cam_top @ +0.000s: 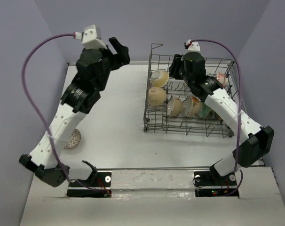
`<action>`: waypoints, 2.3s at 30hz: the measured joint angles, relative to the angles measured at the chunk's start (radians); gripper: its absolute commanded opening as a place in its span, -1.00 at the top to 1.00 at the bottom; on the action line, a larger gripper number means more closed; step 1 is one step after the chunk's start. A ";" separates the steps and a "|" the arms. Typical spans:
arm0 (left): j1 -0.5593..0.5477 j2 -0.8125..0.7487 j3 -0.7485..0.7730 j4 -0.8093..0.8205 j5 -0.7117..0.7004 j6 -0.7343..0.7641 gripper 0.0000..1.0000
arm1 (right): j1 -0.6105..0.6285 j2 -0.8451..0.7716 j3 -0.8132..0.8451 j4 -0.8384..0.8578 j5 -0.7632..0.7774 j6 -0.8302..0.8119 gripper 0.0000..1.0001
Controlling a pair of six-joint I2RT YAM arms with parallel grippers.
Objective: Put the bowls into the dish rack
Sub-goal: Move the bowl to the corner of the board.
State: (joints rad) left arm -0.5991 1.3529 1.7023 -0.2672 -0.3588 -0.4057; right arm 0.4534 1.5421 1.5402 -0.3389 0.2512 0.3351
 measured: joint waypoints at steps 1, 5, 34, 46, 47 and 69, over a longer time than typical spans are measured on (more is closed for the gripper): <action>0.006 -0.042 0.000 -0.010 -0.020 0.000 -0.79 | 0.034 -0.014 0.006 -0.001 0.009 -0.003 -0.01; 0.044 -0.209 -0.031 -0.023 -0.101 -0.003 -0.82 | 0.242 -0.028 0.066 -0.006 0.040 -0.026 -0.09; 0.071 -0.592 -0.223 -0.449 -0.364 -0.082 -0.82 | 0.654 0.787 0.515 0.143 -0.397 0.015 -0.56; 0.199 -0.503 -0.395 -0.545 -0.388 -0.154 -0.70 | 0.673 0.862 0.487 0.268 -0.411 0.069 -0.57; 0.261 -0.498 -0.416 -0.530 -0.352 -0.144 -0.70 | 0.674 0.860 0.464 0.274 -0.395 0.069 -0.57; 0.981 -0.465 -0.800 -0.336 0.125 -0.144 -0.60 | 0.500 0.588 0.164 0.303 -0.271 0.176 -0.57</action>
State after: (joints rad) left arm 0.3817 0.8879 0.9020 -0.6029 -0.2340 -0.5499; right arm 0.9535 2.1300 1.7042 -0.0360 -0.0196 0.5110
